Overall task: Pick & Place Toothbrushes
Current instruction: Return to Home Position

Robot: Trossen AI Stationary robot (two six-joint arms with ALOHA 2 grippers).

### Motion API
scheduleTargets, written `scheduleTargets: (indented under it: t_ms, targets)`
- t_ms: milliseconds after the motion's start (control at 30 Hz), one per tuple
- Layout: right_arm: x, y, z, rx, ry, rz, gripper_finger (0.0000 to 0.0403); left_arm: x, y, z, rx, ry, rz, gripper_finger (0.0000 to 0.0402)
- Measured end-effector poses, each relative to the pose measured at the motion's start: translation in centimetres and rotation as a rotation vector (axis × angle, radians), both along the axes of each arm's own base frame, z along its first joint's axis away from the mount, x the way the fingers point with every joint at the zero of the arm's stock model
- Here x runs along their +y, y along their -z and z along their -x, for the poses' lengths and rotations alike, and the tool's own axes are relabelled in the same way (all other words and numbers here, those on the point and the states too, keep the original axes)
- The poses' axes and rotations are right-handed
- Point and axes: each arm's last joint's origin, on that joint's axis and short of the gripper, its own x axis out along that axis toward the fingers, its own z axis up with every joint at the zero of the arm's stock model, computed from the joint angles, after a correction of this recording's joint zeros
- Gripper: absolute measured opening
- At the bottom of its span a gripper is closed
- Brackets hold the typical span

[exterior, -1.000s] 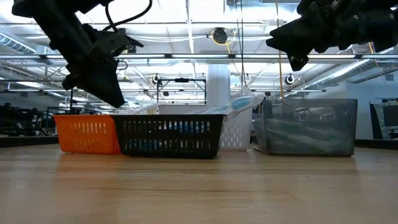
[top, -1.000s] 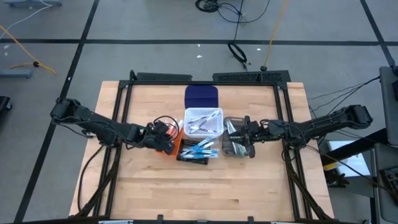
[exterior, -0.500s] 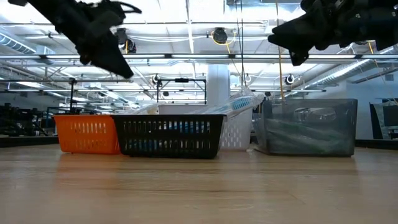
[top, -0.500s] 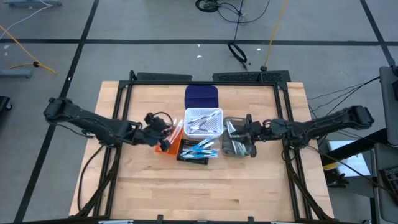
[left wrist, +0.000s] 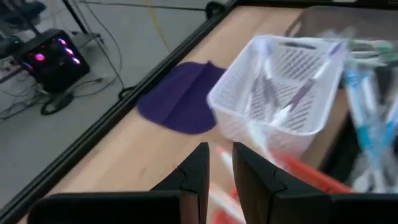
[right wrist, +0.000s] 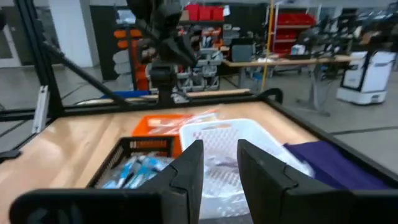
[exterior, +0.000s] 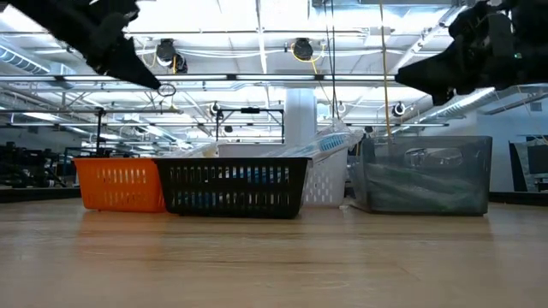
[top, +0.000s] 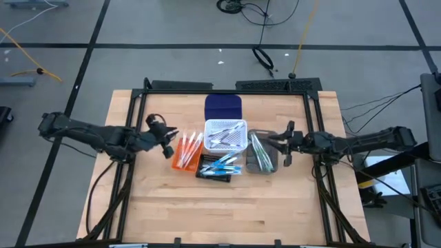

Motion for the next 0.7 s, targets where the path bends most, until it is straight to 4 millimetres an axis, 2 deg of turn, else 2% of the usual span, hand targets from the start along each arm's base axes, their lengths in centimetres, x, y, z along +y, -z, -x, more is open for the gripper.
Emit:
scheduleTargets:
  t_ms: [167, 433, 633, 700]
  targets:
    - [-0.7, 0.1, 1.0, 0.015, 0.078, 0.015, 0.0089, 0.7, 1.5, 1.9, -0.070, 0.058, -0.002, 0.0072]
    - [-1.5, -0.1, 2.1, 0.006, 0.141, 0.009, 0.0089, 1.7, 5.8, 4.3, -0.152, 0.047, -0.030, 0.0072]
    - [-1.6, 0.7, 2.5, 0.079, 0.170, 0.002, 0.0089, 2.0, 9.4, 5.2, -0.212, 0.048, 0.020, 0.0072]
    - [-1.6, 0.7, 2.6, 0.077, 0.173, -0.009, 0.0089, 2.1, 9.8, 5.2, -0.255, 0.039, 0.026, 0.0072]
